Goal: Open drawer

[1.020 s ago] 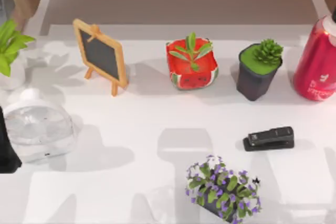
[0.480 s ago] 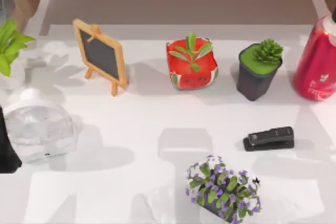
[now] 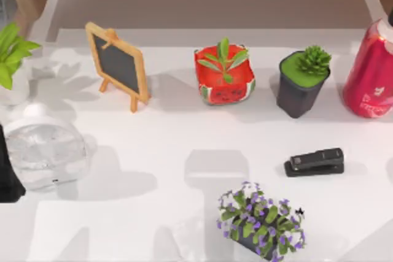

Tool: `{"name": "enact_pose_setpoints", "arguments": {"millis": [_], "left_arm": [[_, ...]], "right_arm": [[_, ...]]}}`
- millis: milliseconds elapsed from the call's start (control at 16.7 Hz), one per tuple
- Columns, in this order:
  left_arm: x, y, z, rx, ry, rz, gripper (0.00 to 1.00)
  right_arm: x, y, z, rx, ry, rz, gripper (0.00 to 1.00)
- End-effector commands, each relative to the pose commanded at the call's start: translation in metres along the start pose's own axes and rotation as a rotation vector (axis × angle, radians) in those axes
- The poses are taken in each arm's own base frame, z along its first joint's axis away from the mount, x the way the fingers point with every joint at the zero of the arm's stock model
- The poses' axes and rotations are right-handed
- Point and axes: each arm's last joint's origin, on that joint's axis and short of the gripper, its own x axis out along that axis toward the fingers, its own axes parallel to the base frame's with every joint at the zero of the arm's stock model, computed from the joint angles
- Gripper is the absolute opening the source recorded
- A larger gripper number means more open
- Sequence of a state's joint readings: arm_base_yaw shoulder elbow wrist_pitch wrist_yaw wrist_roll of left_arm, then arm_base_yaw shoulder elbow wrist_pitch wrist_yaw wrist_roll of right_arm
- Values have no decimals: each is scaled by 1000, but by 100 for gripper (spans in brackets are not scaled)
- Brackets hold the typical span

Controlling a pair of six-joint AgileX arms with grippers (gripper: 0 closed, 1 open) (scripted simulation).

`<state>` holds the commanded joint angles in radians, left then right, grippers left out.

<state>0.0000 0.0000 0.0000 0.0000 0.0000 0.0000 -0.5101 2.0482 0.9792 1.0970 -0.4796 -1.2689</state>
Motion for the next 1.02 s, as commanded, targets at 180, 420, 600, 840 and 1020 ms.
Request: {"name": "enact_pose_setpoints", "arguments": {"millis": [180,420,600,840,1020], "left_arm": [[0,0,0,0,0,0,100],[0,0,0,0,0,0,100],[0,0,0,0,0,0,100],[0,0,0,0,0,0,100],[0,0,0,0,0,0,100]], "right_arm": [[22,38,-9,-177,4,12,100],[34,61,-12,-276,6,17,100],[34,61,-12,-276,6,17,100],[39,60,-13,-276,6,17,100],[53,61,-12,-276,5,17,100]]}}
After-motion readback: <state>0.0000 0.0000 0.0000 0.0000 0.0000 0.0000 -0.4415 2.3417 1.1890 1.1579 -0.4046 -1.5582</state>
